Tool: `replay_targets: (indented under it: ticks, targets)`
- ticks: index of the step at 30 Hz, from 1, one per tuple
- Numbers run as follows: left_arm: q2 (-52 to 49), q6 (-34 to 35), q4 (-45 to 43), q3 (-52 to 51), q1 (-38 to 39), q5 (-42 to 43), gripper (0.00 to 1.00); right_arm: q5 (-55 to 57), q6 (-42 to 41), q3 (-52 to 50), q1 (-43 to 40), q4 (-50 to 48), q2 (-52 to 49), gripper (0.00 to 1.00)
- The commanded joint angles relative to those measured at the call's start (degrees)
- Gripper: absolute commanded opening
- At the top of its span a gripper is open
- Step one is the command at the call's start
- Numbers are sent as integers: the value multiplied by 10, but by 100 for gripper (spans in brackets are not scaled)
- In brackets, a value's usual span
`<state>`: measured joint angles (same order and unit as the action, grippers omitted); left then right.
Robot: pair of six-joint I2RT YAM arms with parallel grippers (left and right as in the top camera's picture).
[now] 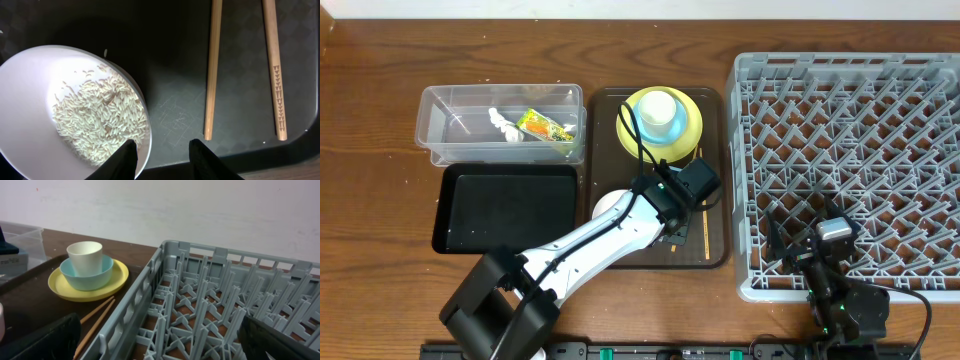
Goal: Sort waste into correct bins and load items into the dishwasher rack
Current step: 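Reach left gripper to the white rice bowl and grasp its rim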
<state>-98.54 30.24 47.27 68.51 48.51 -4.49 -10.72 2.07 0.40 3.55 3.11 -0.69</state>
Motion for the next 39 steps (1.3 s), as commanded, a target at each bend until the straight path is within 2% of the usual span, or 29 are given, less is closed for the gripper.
replay_targets:
  ticks: [1, 26, 35, 39]
  targets:
    - [-5, 8, -1, -1, 1, -10, 37, -2, -7, -1, -8, 2, 3, 99]
    - [-7, 7, -108, -95, 1, -40, 36, -2, -7, -1, -7, 2, 3, 99]
    - [-7, 7, -118, -95, 1, -42, 20, -2, -7, -1, -7, 2, 3, 99]
    - [-7, 7, -118, -95, 1, -42, 19, -2, -7, -1, -8, 2, 3, 99]
